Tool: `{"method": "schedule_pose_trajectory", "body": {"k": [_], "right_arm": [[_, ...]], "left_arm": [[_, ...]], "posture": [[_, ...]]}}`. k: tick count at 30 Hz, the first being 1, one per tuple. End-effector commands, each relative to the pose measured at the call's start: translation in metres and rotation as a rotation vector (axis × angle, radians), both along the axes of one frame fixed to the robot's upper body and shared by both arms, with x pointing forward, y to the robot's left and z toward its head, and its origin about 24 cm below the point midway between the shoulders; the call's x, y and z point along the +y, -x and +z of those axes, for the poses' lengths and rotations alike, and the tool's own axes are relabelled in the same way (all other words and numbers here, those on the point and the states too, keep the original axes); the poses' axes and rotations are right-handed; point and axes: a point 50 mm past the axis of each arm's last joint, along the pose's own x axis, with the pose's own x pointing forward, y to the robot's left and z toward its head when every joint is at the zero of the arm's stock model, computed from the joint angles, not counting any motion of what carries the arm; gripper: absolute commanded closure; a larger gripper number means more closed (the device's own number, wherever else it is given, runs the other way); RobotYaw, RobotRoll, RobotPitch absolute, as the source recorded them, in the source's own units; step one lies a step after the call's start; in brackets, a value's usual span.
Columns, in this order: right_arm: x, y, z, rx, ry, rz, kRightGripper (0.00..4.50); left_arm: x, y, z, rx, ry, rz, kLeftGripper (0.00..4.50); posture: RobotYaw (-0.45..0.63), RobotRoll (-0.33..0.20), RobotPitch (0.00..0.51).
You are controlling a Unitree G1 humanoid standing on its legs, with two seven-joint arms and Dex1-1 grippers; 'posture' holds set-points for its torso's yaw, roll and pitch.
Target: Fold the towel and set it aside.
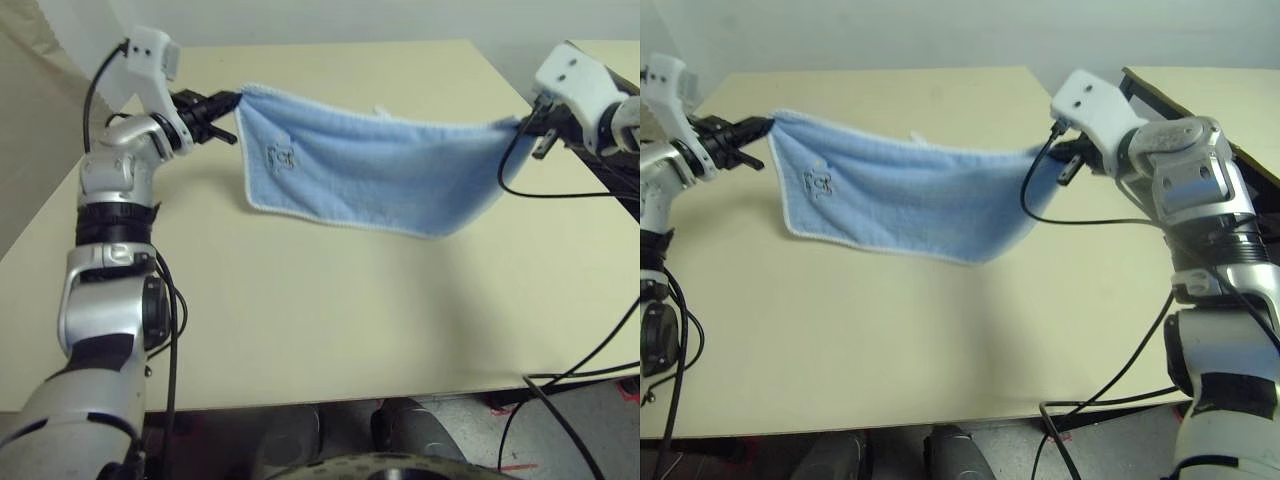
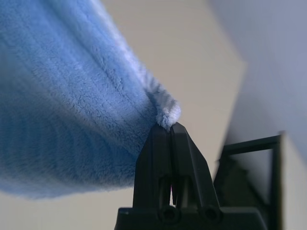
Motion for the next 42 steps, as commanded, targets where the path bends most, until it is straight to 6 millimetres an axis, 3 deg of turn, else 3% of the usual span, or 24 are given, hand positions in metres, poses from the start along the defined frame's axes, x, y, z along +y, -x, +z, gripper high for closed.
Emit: {"method": "schedule_pose_trajectory", "body": {"k": [1, 13, 16, 20, 25, 28, 35, 39, 42], "right_arm": [[-0.008, -0.004, 0.008, -0.092, -0.023, -0.058, 4.50], [-0.002, 0.015, -0.010, 0.117, -0.034, 0.133, 4.50], [0.002, 0.025, -0.022, 0.202, -0.040, 0.182, 4.50], [0.008, 0.041, -0.041, 0.339, -0.062, 0.227, 4.50], [0.010, 0.044, -0.034, 0.437, -0.136, 0.218, 4.50], [0.010, 0.040, -0.029, 0.450, -0.152, 0.194, 4.50], [0.009, 0.005, -0.027, 0.180, -0.075, 0.025, 4.50], [0.013, -0.015, 0.002, -0.139, -0.136, -0.057, 4.50], [0.008, -0.019, 0.029, -0.355, -0.166, -0.130, 4.50]], "left_arm": [[0.009, -0.001, 0.007, -0.021, -0.017, 0.029, 4.48], [0.018, 0.011, 0.007, 0.031, -0.091, -0.059, 4.48], [0.019, 0.022, 0.001, 0.072, -0.111, -0.131, 4.48], [0.018, 0.046, -0.025, 0.208, -0.161, -0.249, 4.48], [0.012, 0.066, -0.026, 0.318, -0.139, -0.379, 4.48], [0.013, 0.069, -0.022, 0.342, -0.113, -0.398, 4.48], [0.031, 0.038, -0.017, 0.234, -0.033, -0.117, 4.48], [0.050, 0.017, -0.005, 0.096, -0.034, 0.163, 4.48], [0.059, 0.013, 0.011, -0.012, -0.041, 0.263, 4.48]], "posture": [[0.04, 0.000, 0.024], [0.03, 0.000, 0.024], [0.03, 0.000, 0.027], [0.04, 0.000, 0.033], [0.05, 0.000, 0.035], [0.05, 0.000, 0.035], [0.05, 0.000, 0.038], [0.05, 0.000, 0.038], [0.05, 0.000, 0.037]]}}
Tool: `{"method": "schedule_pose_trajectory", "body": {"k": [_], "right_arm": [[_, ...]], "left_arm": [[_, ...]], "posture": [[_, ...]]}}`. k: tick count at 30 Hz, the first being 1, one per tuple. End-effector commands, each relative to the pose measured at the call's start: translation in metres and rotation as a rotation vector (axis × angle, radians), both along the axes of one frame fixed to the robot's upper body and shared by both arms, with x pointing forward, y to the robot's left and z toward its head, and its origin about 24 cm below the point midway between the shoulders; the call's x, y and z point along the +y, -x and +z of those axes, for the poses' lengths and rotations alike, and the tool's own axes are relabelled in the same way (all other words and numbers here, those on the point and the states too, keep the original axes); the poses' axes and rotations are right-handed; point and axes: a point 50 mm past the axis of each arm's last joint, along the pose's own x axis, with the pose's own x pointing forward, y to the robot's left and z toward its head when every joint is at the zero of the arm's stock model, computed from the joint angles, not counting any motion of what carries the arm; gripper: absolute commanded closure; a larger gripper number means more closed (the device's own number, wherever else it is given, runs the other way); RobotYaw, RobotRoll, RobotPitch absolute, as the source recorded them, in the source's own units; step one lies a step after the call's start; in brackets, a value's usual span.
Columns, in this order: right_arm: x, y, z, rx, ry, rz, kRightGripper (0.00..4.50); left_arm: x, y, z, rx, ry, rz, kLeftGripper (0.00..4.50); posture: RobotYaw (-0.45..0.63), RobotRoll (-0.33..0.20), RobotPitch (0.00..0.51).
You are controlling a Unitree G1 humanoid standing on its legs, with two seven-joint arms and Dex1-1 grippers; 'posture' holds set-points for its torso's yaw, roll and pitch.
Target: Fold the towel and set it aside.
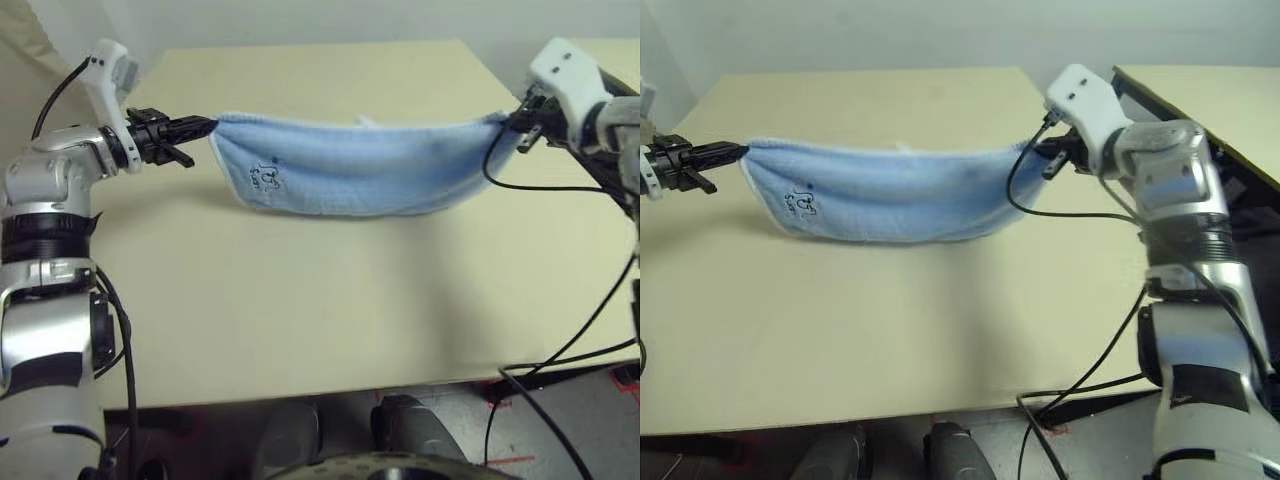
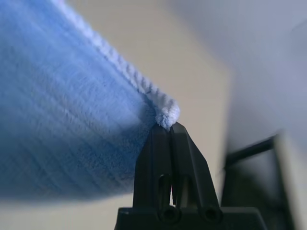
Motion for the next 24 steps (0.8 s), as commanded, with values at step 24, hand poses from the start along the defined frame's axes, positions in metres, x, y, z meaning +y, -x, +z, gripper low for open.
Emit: {"method": "schedule_pose_trajectory", "body": {"k": [24], "right_arm": [[0.008, 0.089, -0.107, 0.258, 0.139, 0.306, 4.50]], "left_arm": [[-0.044, 0.088, -0.090, 0.022, -0.198, -0.460, 4.48]], "posture": [[0.07, 0.000, 0.077]]}}
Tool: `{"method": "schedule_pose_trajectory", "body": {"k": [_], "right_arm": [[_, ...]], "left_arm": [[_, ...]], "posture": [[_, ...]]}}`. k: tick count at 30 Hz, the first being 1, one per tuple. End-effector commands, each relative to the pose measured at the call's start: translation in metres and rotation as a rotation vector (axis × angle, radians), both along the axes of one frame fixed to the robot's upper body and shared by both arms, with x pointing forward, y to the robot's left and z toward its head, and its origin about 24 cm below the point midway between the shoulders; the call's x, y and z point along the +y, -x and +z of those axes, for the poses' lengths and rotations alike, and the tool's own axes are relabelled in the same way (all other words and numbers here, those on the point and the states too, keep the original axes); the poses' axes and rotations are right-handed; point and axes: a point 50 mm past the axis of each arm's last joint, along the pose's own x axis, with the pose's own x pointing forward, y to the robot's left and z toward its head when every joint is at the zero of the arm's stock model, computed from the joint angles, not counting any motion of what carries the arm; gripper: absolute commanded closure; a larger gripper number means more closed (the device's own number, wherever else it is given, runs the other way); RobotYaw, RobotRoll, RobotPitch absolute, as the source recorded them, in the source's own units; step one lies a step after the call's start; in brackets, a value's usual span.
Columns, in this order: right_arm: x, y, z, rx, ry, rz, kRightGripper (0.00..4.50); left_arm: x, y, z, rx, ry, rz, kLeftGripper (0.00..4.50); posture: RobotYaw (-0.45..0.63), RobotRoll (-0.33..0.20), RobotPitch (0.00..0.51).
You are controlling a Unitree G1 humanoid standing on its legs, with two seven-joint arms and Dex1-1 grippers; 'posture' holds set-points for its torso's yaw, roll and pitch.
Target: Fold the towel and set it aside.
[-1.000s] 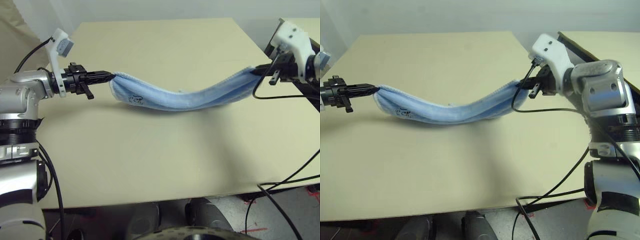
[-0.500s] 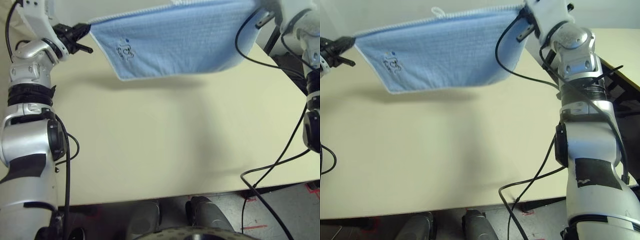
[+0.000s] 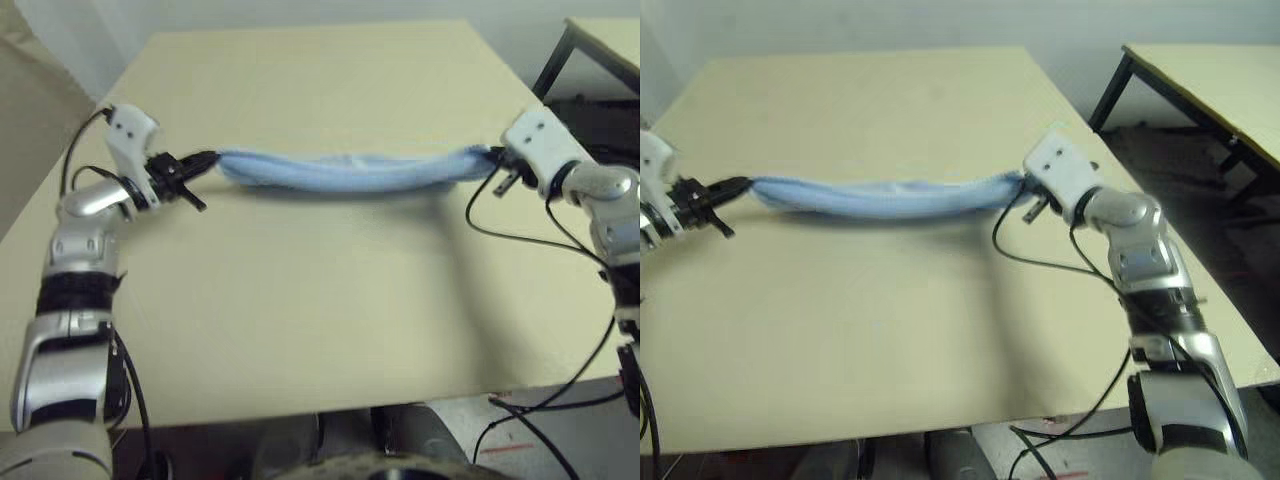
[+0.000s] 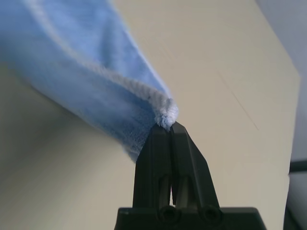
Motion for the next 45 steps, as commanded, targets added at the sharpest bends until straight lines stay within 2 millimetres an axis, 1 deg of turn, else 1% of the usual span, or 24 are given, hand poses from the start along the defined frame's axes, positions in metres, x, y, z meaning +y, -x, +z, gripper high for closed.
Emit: {"method": "schedule_pose_trajectory", "body": {"k": [1, 6, 10, 13, 19, 22, 26, 30, 33, 35, 39, 42, 43, 45], "right_arm": [[0.005, 0.015, 0.003, 0.013, -0.003, 0.096, 4.50], [0.006, 0.032, -0.002, 0.017, 0.060, 0.208, 4.50], [0.001, 0.047, -0.011, 0.070, 0.172, 0.288, 4.50], [-0.006, 0.053, -0.018, 0.125, 0.294, 0.312, 4.50], [-0.020, 0.057, -0.022, 0.140, 0.535, 0.356, 4.50], [-0.027, 0.058, -0.024, 0.142, 0.618, 0.381, 4.50], [-0.030, 0.060, -0.031, 0.158, 0.669, 0.408, 4.50], [-0.027, 0.060, -0.037, 0.180, 0.657, 0.406, 4.50], [-0.023, 0.058, -0.037, 0.198, 0.636, 0.366, 3.80], [-0.022, 0.057, -0.035, 0.209, 0.623, 0.343, 3.15], [-0.021, 0.057, -0.030, 0.237, 0.610, 0.319, 1.61], [-0.019, 0.057, -0.023, 0.263, 0.583, 0.303, 0.55], [-0.017, 0.057, -0.020, 0.272, 0.571, 0.299, 0.10], [-0.013, 0.058, -0.015, 0.302, 0.543, 0.295, 0.04]], "left_arm": [[-0.002, 0.015, 0.003, 0.014, -0.011, -0.041, 4.48], [0.006, 0.031, -0.001, 0.054, -0.083, -0.077, 4.48], [0.016, 0.039, -0.001, 0.071, -0.153, -0.100, 4.48], [0.022, 0.039, 0.000, 0.071, -0.201, -0.102, 4.48], [0.031, 0.034, 0.003, 0.050, -0.296, -0.112, 4.48], [0.032, 0.033, 0.003, 0.048, -0.331, -0.127, 4.48], [0.030, 0.030, 0.001, 0.043, -0.352, -0.144, 4.48], [0.027, 0.029, -0.002, 0.041, -0.357, -0.155, 4.48], [0.024, 0.030, -0.006, 0.043, -0.359, -0.165, 4.50], [0.023, 0.030, -0.007, 0.044, -0.360, -0.166, 4.50], [0.023, 0.030, -0.007, 0.043, -0.359, -0.166, 4.50], [0.022, 0.029, -0.008, 0.041, -0.355, -0.167, 4.50], [0.022, 0.029, -0.009, 0.041, -0.354, -0.167, 4.50], [0.021, 0.028, -0.010, 0.041, -0.354, -0.168, 4.50]], "posture": [[0.07, 0.000, 0.077], [0.08, 0.000, 0.078], [0.08, 0.000, 0.077], [0.08, 0.000, 0.077], [0.07, 0.000, 0.076], [0.06, 0.000, 0.075], [0.06, 0.000, 0.070], [0.06, 0.000, 0.068], [0.06, 0.000, 0.068], [0.06, 0.000, 0.067], [0.06, 0.000, 0.067], [0.06, 0.000, 0.067], [0.06, 0.000, 0.061], [0.06, 0.000, 0.061]]}}
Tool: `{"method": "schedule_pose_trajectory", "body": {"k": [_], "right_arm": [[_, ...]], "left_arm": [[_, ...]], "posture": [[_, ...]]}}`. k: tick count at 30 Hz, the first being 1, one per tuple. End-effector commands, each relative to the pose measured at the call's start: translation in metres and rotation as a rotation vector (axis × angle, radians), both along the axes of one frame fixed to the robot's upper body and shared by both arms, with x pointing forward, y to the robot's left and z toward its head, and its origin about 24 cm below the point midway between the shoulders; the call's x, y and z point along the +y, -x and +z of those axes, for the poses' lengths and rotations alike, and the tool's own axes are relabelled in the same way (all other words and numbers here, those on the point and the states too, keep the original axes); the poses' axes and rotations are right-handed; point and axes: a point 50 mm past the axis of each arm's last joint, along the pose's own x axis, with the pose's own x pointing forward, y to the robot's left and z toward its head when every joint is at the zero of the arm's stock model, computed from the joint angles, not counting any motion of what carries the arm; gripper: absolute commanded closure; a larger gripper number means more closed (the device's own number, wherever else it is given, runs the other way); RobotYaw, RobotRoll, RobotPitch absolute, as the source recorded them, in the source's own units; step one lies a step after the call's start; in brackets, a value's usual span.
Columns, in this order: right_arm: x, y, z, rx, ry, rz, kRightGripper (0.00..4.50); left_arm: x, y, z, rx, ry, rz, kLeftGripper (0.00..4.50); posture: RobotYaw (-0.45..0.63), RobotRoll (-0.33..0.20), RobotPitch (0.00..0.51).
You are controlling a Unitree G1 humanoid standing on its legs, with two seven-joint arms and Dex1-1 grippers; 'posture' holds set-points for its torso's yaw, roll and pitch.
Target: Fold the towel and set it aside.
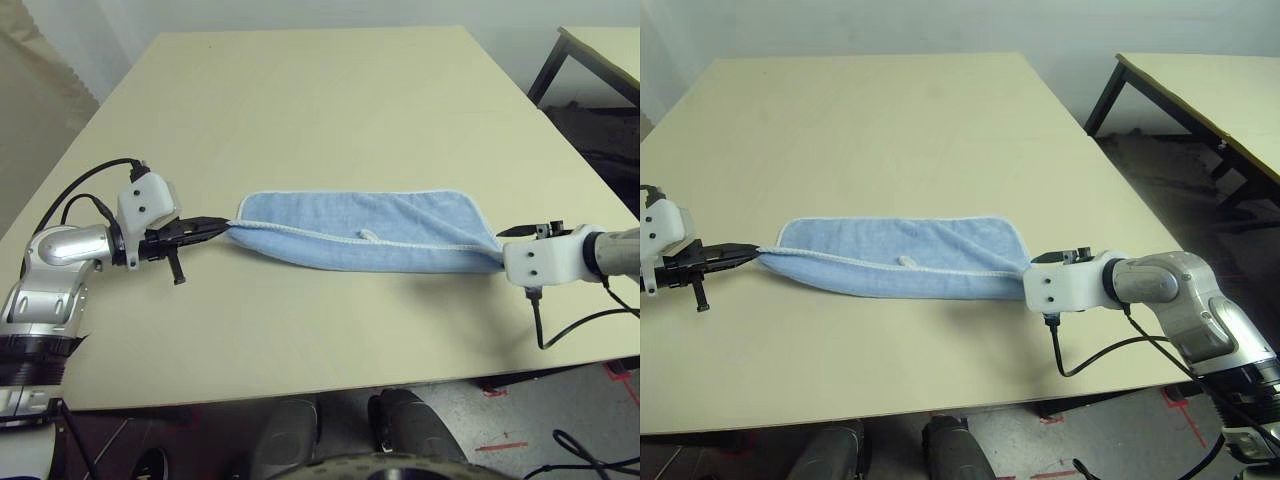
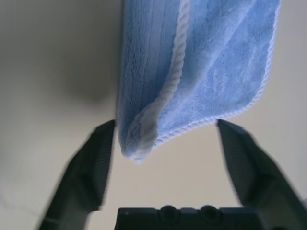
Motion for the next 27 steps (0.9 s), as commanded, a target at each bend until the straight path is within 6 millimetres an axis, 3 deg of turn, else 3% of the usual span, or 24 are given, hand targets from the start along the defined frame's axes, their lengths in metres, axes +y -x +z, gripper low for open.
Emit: {"method": "schedule_pose_trajectory", "body": {"k": [1, 9, 22, 25, 27], "right_arm": [[0.008, 0.002, 0.013, 0.038, -0.035, -0.021, 0.04], [0.010, -0.006, 0.009, 0.043, 0.021, -0.159, 0.04], [0.021, -0.008, -0.006, 0.104, 0.005, -0.210, 0.04], [0.022, -0.010, -0.007, 0.101, 0.005, -0.212, 0.48], [0.022, -0.010, -0.008, 0.101, 0.006, -0.208, 1.13]], "left_arm": [[-0.002, -0.001, -0.005, 0.009, -0.014, -0.008, 4.50], [-0.005, -0.001, -0.009, 0.007, -0.008, -0.011, 4.50], [-0.002, 0.000, -0.008, -0.001, -0.012, 0.001, 4.50], [-0.002, 0.001, -0.009, 0.002, -0.016, -0.001, 4.50], [-0.003, 0.000, -0.009, 0.002, -0.016, -0.002, 4.50]], "posture": [[0.06, 0.000, 0.062], [0.06, 0.000, 0.064], [0.08, 0.000, 0.065], [0.07, 0.000, 0.066], [0.08, 0.000, 0.065]]}}
